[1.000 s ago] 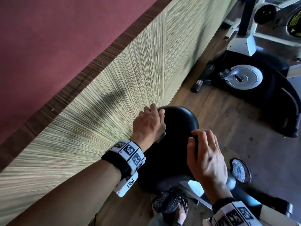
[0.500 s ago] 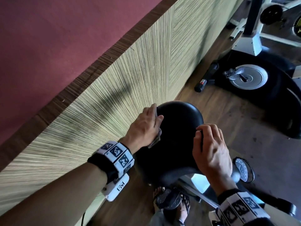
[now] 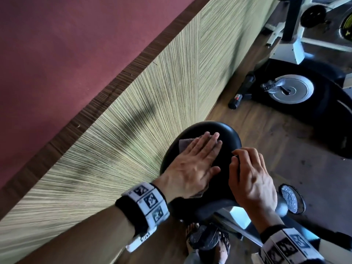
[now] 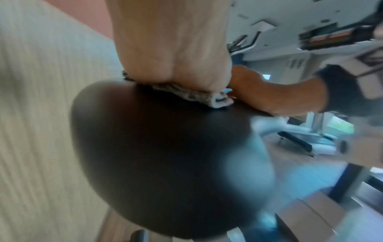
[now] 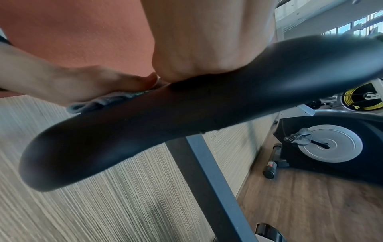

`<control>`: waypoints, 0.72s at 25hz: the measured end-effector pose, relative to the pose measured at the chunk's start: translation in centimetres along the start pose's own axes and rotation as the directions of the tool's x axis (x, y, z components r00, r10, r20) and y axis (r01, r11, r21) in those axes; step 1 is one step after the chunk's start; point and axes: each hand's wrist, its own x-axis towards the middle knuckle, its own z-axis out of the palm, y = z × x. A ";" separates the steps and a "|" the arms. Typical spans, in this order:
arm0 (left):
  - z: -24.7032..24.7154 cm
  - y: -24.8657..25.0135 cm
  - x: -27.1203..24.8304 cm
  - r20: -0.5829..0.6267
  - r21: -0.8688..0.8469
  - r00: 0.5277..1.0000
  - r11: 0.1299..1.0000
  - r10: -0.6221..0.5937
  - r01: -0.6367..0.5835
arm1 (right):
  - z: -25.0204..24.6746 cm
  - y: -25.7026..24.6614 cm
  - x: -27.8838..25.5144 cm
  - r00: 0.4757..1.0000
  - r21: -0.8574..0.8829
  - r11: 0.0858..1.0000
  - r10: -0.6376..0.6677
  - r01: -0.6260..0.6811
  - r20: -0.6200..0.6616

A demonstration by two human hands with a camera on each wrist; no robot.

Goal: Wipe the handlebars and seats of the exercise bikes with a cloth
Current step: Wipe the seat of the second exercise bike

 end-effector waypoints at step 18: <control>0.1 1.7 1.0 0.000 0.020 0.999 0.999 -0.041 0.041 | -0.2 -0.2 -0.2 0.999 0.025 0.999 0.022 -0.021 -0.044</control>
